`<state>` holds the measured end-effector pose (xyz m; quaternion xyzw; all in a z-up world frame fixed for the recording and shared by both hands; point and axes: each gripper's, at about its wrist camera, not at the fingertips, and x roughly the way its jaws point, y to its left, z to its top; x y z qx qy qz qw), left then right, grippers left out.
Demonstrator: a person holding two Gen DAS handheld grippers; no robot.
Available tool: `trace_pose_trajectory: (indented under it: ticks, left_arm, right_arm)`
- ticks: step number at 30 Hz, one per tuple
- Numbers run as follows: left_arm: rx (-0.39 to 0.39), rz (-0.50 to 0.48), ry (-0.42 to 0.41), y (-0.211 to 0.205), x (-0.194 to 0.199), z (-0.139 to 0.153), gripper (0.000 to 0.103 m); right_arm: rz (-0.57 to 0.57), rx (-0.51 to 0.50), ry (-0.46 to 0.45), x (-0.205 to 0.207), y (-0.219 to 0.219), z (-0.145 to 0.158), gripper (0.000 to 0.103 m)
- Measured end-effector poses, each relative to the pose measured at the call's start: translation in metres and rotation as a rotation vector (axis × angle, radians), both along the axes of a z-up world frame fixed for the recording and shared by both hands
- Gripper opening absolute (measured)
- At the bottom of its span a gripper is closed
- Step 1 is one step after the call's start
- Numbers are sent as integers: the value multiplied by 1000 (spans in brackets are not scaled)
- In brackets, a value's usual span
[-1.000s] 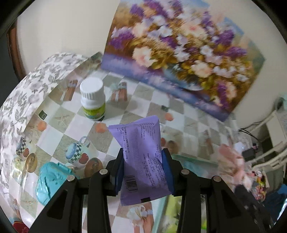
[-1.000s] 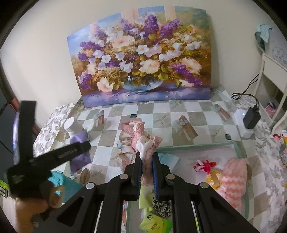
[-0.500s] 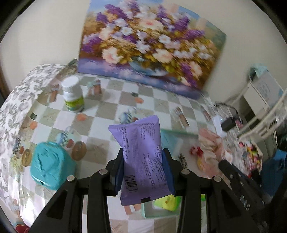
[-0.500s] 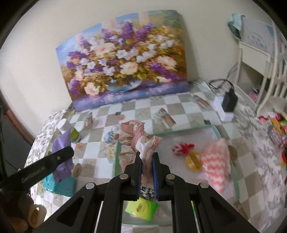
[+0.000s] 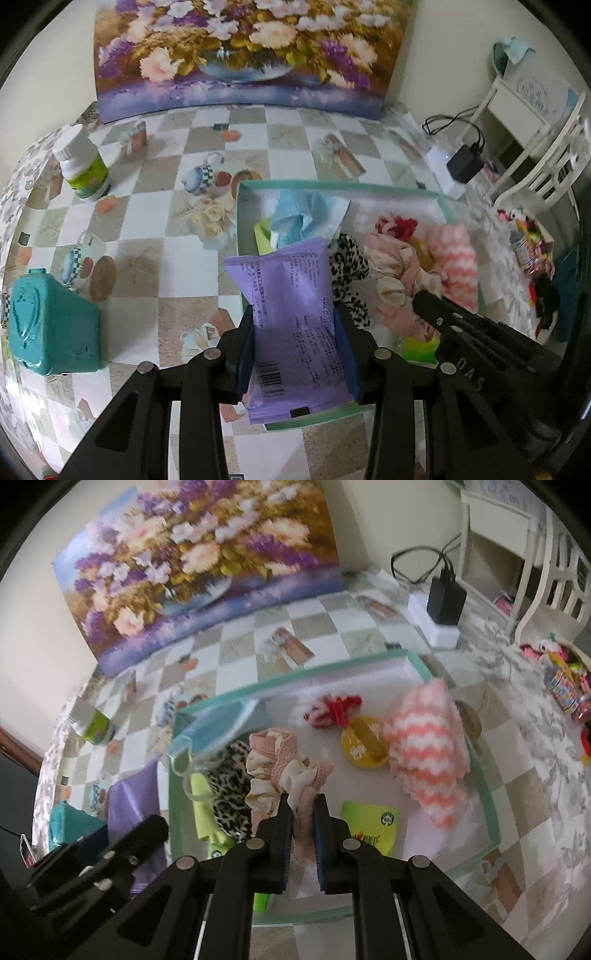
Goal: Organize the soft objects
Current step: 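Open the right tool to drop the scrunchie while the left tool releases the purple packet into the tray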
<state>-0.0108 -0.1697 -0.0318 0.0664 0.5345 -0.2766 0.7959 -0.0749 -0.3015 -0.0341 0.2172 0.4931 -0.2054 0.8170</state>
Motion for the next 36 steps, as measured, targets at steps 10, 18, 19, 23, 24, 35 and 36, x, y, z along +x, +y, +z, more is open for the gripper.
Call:
trace_pose_trajectory:
  ticks: [10,18,19,23,24,35,36]
  left_arm:
    - [51,2,62,-15,8,-29,43]
    - [97,8,90,-21,10,-45,44]
    - [97,10,94,-21,10,-47,45]
    - [81,11,121,-20,11,-45,47]
    - [72,12,132,-18,12,-44,47]
    - [8,39,143,-7,15,-15,53]
    - [3,44,142,-6,16,-13,53]
  right_arm:
    - [-4,45,122,5,-8,-39,12]
    - [-8,72,161,3,-11,-51,13]
    - [-8,73,164,3,-11,-51,14]
    - [-8,67,169,2,-10,-51,15]
    - [-9,62,166,2,-10,-49,15]
    - [-11,-4,105,1,-7,-18,33]
    - [-12,-5,103,1,-7,-17,33]
